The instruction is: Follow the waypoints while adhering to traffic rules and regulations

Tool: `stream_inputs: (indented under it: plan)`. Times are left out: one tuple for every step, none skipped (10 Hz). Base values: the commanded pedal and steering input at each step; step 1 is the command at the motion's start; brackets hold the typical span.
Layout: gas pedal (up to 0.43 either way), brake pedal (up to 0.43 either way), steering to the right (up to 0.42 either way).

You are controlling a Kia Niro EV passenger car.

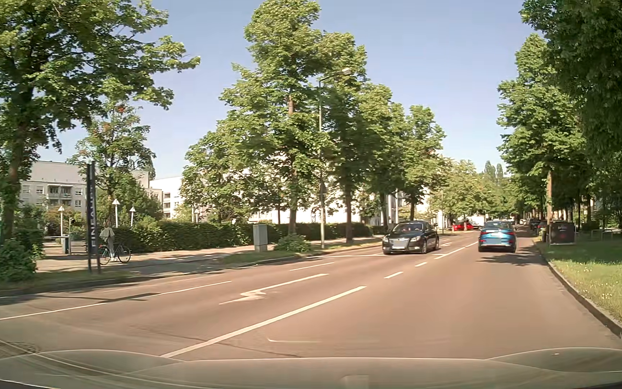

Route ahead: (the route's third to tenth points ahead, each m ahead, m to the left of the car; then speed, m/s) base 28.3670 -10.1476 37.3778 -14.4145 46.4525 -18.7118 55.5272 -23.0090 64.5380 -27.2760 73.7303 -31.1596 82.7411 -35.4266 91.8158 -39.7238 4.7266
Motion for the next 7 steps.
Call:
stream_inputs:
  plan:
    - [0.150,0.000,0.283]
    - [0.157,0.000,0.276]
    - [0.177,0.000,0.268]
    - [0.177,0.000,0.259]
    - [0.189,0.000,0.247]
    - [0.189,0.000,0.227]
    - [0.189,0.000,0.204]
